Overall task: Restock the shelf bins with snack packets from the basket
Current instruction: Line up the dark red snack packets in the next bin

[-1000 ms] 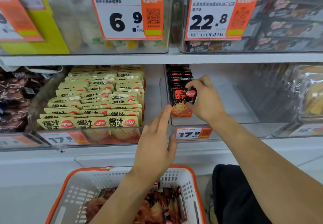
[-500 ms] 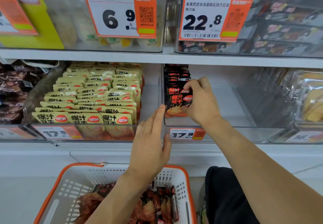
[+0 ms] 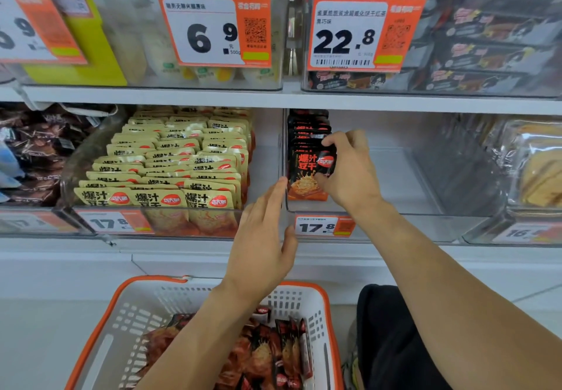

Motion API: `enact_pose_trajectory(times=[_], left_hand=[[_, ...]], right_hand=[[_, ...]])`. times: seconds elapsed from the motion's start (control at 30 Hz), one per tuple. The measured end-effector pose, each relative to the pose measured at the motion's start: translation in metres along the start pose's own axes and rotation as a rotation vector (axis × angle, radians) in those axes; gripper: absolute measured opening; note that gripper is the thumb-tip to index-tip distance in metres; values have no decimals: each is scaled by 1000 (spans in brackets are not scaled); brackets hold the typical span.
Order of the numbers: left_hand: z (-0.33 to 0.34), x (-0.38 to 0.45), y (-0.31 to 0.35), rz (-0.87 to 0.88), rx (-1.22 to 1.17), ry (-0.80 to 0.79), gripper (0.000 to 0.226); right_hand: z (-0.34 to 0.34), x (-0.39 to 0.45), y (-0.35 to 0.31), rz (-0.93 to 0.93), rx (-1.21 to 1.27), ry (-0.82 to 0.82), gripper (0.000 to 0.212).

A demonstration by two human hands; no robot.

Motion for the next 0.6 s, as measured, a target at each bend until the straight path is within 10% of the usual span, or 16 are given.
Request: enact_pose_trajectory(times=[0.23, 0.47, 0.6], left_hand=[[5, -77, -36, -98, -185, 162, 20], [61, -245, -169, -839, 81, -329, 14], [74, -304, -183, -1034, 154, -596, 40]], right_hand=[[-42, -74, -54, -314, 324, 254, 23], [146, -207, -44, -419, -6, -845, 30], [214, -257, -8, -138, -106, -1046, 34]])
Point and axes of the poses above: each hand's wrist, its own x-axis towards the middle knuckle, its own z-axis out of the palm, y = z × x, the point moved 4 cm from there along x, towards the middle knuckle, and after that the axes turned 14 degrees about -x, right-handed, at the moved point
